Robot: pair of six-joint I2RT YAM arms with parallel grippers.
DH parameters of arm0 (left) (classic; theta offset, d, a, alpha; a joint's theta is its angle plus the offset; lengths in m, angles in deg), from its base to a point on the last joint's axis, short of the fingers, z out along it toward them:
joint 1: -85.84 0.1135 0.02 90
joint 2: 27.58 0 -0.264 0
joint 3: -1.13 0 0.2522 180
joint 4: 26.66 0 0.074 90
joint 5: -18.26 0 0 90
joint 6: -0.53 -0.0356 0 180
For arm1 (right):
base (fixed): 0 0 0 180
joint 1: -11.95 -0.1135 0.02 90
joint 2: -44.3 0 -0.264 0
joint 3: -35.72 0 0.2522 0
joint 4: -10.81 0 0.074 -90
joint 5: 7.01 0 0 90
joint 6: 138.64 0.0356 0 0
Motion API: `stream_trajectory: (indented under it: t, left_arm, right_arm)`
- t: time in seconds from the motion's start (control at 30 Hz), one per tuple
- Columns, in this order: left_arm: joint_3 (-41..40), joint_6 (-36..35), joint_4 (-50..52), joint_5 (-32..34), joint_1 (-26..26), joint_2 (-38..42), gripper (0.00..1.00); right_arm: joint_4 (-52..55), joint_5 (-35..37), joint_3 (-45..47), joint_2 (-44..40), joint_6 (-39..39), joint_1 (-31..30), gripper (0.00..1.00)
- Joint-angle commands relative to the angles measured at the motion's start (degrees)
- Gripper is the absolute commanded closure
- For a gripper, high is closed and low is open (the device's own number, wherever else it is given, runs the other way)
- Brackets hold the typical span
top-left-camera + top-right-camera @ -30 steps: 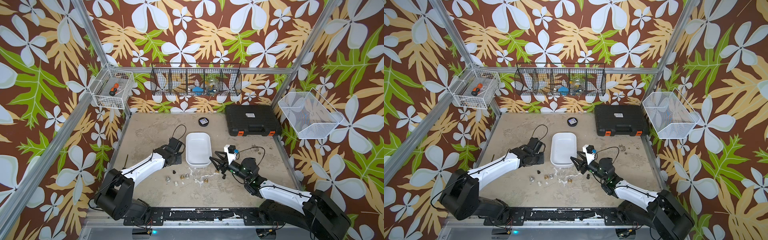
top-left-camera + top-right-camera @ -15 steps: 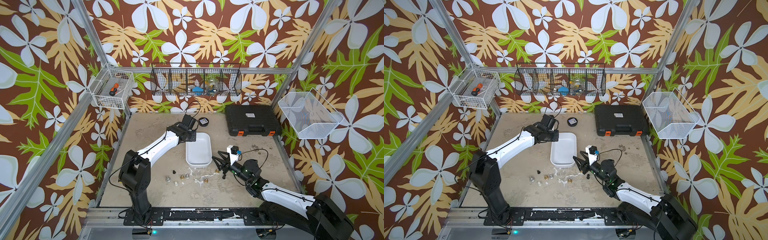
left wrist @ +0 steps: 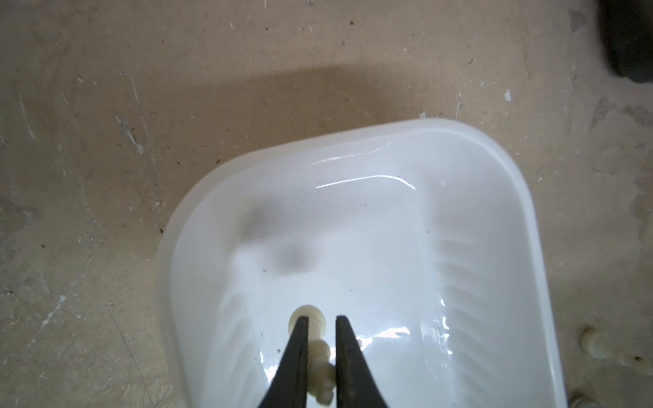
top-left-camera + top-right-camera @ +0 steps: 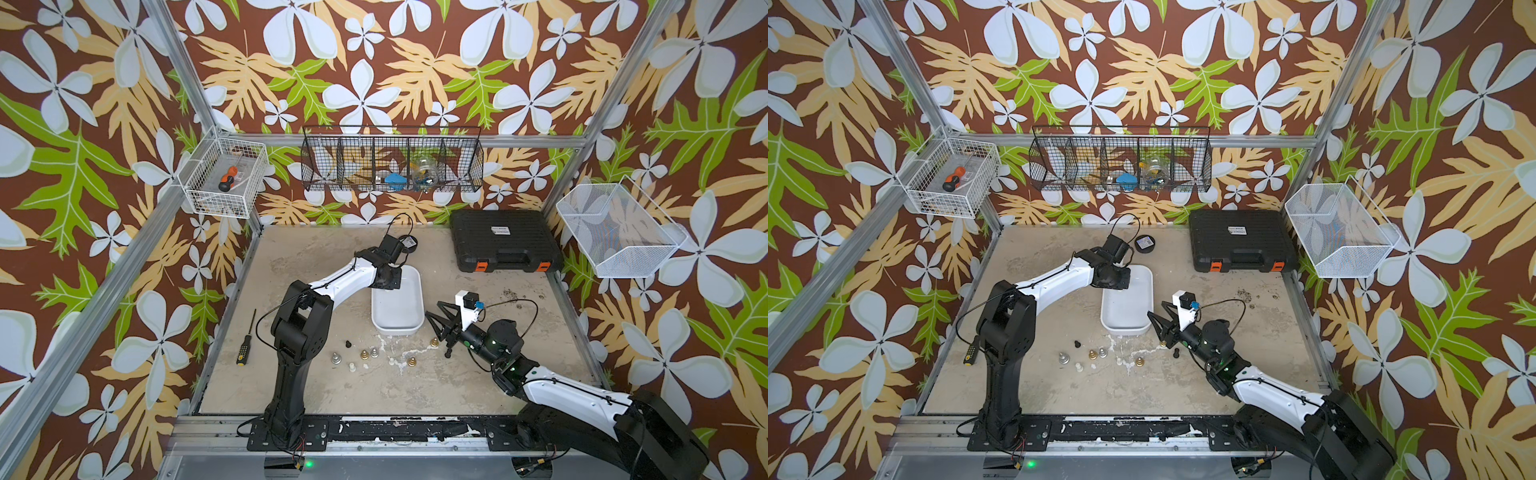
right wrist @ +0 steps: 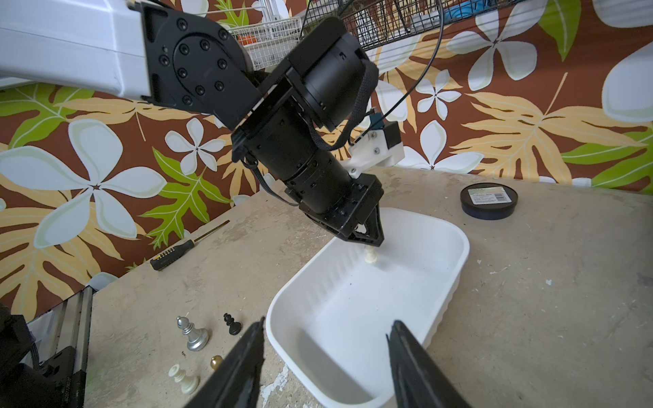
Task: Put the chess pieces into the storage box
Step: Place the chess piece in the storage box.
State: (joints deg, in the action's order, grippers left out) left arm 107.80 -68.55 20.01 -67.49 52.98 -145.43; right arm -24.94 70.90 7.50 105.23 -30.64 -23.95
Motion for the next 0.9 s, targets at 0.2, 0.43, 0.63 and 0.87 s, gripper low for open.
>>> stream_trajectory:
  t: [0.2, 0.43, 0.63, 0.87]
  left_arm:
    - [-5.3, 1.2, -8.6, -0.2, -0.1, 0.8, 0.9]
    - [-4.6, 2.1, -10.5, -0.2, -0.1, 1.0, 0.9]
    - [-2.4, 1.7, -11.1, 0.7, 0.0, -1.0, 0.9]
    - [-2.9, 1.9, -11.6, 1.7, 0.0, -2.4, 0.9]
  right_arm:
    - [-1.1, -0.3, 0.5, -1.5, -0.1, 0.0, 0.42]
    - [-1.0, -0.4, 0.4, -1.6, -0.1, 0.0, 0.42]
    - [-1.0, -0.3, 0.7, -2.2, -0.2, 0.0, 0.42]
    - [-0.5, -0.2, 0.7, -2.9, -0.3, 0.0, 0.42]
